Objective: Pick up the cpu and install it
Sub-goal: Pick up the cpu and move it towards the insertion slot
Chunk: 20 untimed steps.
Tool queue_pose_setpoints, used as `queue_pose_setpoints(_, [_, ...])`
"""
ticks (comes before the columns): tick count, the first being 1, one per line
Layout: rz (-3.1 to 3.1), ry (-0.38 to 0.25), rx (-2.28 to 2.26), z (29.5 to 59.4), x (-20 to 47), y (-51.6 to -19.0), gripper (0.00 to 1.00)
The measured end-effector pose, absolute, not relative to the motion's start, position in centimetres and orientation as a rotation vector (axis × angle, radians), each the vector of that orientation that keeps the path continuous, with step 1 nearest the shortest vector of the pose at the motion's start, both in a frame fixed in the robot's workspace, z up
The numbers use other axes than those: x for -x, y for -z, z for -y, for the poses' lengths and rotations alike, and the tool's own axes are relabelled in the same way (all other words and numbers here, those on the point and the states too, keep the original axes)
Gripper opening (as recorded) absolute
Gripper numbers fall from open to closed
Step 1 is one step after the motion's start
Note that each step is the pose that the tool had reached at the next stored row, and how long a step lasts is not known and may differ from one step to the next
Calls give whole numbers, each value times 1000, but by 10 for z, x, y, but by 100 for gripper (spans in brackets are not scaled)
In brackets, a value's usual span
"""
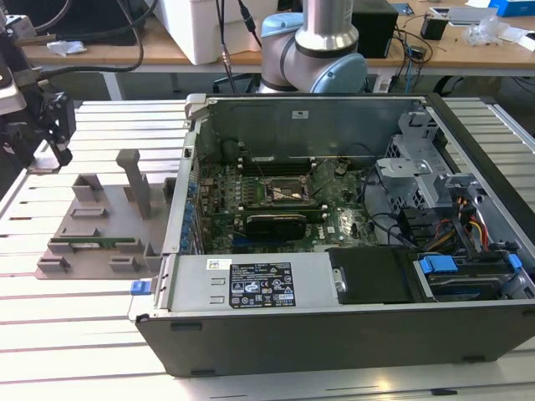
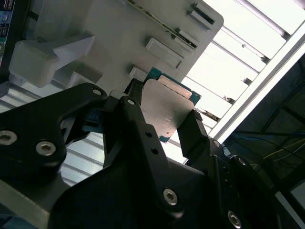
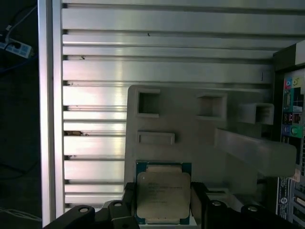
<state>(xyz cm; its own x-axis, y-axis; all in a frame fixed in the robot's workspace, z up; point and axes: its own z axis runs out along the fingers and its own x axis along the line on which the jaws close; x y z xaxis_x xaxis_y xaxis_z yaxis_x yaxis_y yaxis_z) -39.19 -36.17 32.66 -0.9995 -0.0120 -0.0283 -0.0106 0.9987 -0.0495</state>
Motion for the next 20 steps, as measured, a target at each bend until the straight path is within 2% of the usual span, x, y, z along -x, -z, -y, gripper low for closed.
queue_pose_setpoints(20, [-3112,77,18,362,392,-356,55])
